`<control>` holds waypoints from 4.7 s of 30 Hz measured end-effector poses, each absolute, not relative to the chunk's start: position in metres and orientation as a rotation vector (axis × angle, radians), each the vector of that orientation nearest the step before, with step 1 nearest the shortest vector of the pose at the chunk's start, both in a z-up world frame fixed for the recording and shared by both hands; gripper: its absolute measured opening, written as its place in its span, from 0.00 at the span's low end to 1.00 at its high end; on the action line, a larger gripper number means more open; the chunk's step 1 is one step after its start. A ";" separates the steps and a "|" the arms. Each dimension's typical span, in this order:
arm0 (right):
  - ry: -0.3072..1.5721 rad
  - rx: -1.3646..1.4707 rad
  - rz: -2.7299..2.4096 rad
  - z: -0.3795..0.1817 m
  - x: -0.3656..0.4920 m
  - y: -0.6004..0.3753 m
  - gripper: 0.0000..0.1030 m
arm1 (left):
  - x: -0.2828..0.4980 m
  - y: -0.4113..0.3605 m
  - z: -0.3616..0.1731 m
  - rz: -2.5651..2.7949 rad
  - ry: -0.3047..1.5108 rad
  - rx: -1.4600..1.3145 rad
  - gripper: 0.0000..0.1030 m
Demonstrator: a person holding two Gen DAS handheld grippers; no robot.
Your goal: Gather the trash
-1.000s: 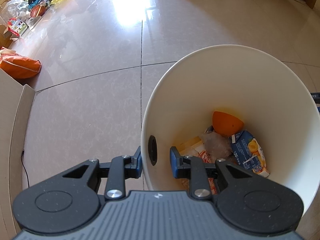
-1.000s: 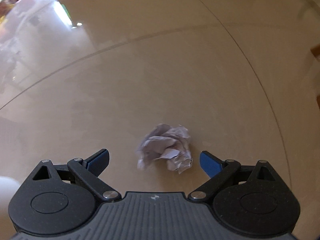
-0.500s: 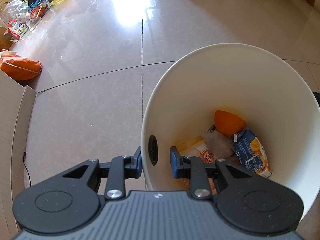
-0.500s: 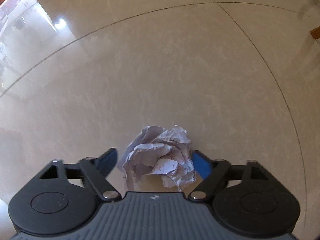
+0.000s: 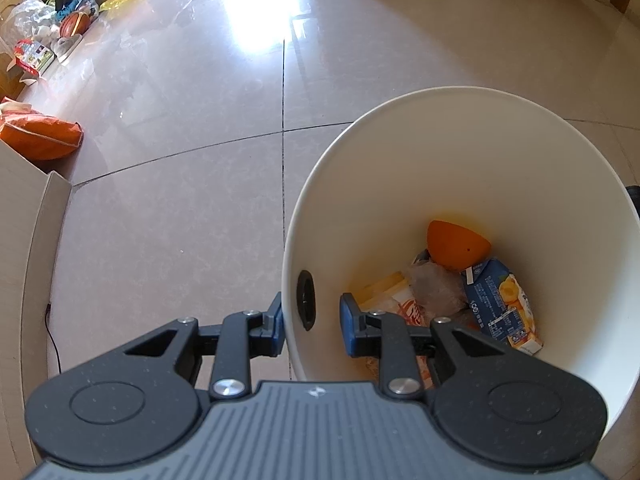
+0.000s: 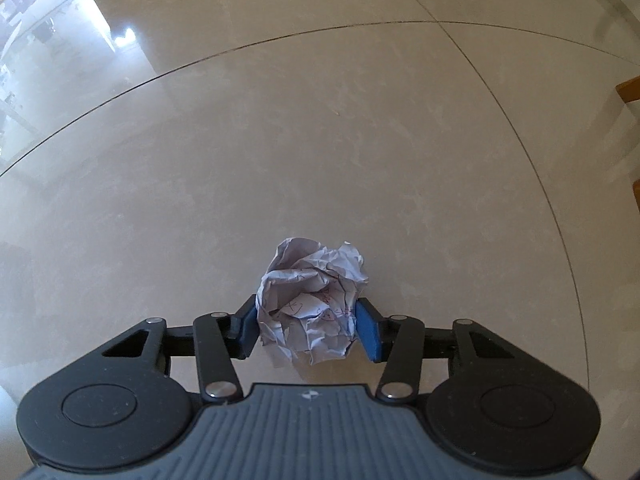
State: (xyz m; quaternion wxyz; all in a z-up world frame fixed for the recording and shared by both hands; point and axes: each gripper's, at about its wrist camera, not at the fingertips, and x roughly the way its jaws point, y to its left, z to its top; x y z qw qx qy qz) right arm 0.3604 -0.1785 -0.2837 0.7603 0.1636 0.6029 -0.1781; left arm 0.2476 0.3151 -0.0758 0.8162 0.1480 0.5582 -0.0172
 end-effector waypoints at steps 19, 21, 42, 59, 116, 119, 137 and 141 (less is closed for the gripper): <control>1.260 0.139 -0.014 -0.117 0.316 -0.082 0.53 | 0.245 0.321 -0.073 -0.042 1.189 0.269 0.24; 1.241 0.111 0.033 -0.091 0.309 -0.069 0.53 | 0.245 0.324 -0.072 -0.046 1.191 0.258 0.24; 1.104 -0.019 0.485 0.029 0.304 0.101 0.55 | 0.245 0.330 -0.069 -0.058 1.192 0.208 0.24; 1.048 0.014 0.441 0.023 0.302 0.116 1.00 | 0.245 0.334 -0.066 -0.063 1.185 0.202 0.27; 1.197 0.034 -0.043 0.045 0.184 0.143 1.00 | 0.112 0.329 0.059 0.066 1.148 0.090 0.91; 1.206 0.034 -0.042 0.044 0.184 0.143 1.00 | 0.112 0.329 0.059 0.065 1.146 0.094 0.91; 1.219 0.032 -0.045 0.038 0.185 0.141 1.00 | 0.113 0.326 0.060 0.052 1.154 0.110 0.91; 1.224 0.037 -0.044 0.037 0.184 0.141 1.00 | 0.113 0.326 0.061 0.048 1.154 0.108 0.91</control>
